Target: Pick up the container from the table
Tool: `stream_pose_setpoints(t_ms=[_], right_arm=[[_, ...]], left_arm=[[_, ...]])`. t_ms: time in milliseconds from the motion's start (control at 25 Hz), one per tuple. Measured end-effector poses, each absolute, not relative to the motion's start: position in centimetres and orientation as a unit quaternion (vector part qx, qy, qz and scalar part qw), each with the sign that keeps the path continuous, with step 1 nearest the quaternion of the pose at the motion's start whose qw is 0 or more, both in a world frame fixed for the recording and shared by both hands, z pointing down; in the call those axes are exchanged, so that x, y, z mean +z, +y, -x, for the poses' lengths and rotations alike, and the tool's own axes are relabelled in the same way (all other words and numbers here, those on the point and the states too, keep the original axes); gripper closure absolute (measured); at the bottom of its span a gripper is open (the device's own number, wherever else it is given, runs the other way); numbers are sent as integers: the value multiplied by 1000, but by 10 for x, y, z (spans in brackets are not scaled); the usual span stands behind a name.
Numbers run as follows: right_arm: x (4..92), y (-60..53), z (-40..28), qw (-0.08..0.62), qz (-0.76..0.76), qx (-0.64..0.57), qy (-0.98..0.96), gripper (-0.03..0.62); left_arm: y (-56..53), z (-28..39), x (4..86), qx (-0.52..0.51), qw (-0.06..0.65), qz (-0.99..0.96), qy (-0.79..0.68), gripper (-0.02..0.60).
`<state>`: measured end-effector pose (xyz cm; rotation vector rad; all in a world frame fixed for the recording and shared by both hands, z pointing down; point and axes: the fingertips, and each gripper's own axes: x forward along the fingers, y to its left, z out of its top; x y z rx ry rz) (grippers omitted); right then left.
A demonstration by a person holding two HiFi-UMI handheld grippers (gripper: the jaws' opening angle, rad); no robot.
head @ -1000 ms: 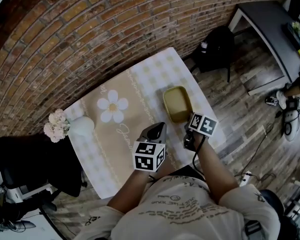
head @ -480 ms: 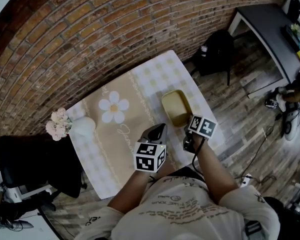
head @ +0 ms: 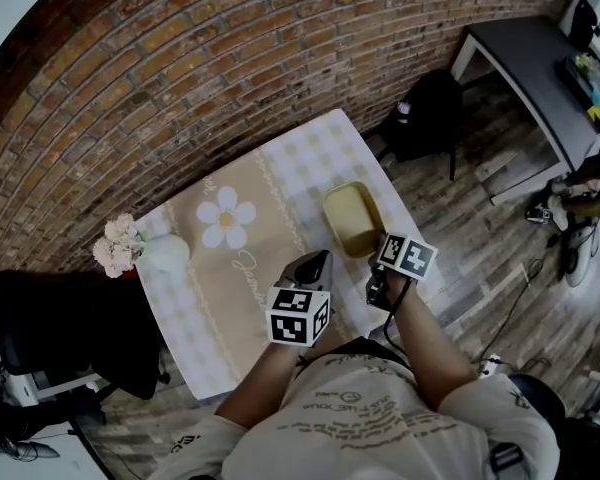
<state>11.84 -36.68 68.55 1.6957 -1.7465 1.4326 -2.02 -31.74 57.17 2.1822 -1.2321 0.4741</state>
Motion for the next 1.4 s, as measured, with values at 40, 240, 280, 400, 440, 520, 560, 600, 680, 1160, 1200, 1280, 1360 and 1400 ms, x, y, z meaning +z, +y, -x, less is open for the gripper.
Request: stream_pose_setpoints(t_ms=[40,240,280,400,440,520,560,600,680,1160,1200,1280,1360,1400], right_arm=[[682,-366,-121,157,-594,499,-612,569],[661,-359,-134,149,-597,489,-618,569],[657,-358,-137,147,-598,487,-619,569],[642,-352,-146,142,-599,482,-623,571],[637,-349,-148,141,-599,480,-625,570],[626,-344,-152,139,-596,478,-630,571],[620,-340,-154,139,-594,477,-633,571],[615,-337,-157,139,-594,475,-635,571],[607,-330,-164,138,-595,469,-638,571],[589,-286,-223,115,-608,467,-632,572],[588,-283,-227,114,-609,466,-631,572],[587,-276,-233,111,-611,466,-630,572],[586,-270,-240,106,-614,466,-628,572],[585,-268,-243,102,-615,466,-628,572]], left_arm=[[-316,19,571,177,291,-818,-463,578],[-305,8,566,174,289,-821,-462,578],[-303,5,565,173,287,-821,-461,578],[-297,-3,561,171,282,-824,-461,578],[-295,-6,559,170,280,-825,-461,578],[-292,-11,555,168,277,-826,-461,578],[-290,-13,554,167,275,-827,-462,578],[-289,-16,552,166,273,-828,-461,578],[-287,-22,548,163,267,-831,-460,578],[-268,-68,541,170,252,-846,-439,578],[-267,-71,540,170,250,-847,-437,578],[-264,-78,539,172,247,-850,-432,578],[-262,-85,538,175,245,-853,-426,578],[-260,-88,538,176,245,-854,-424,578]])
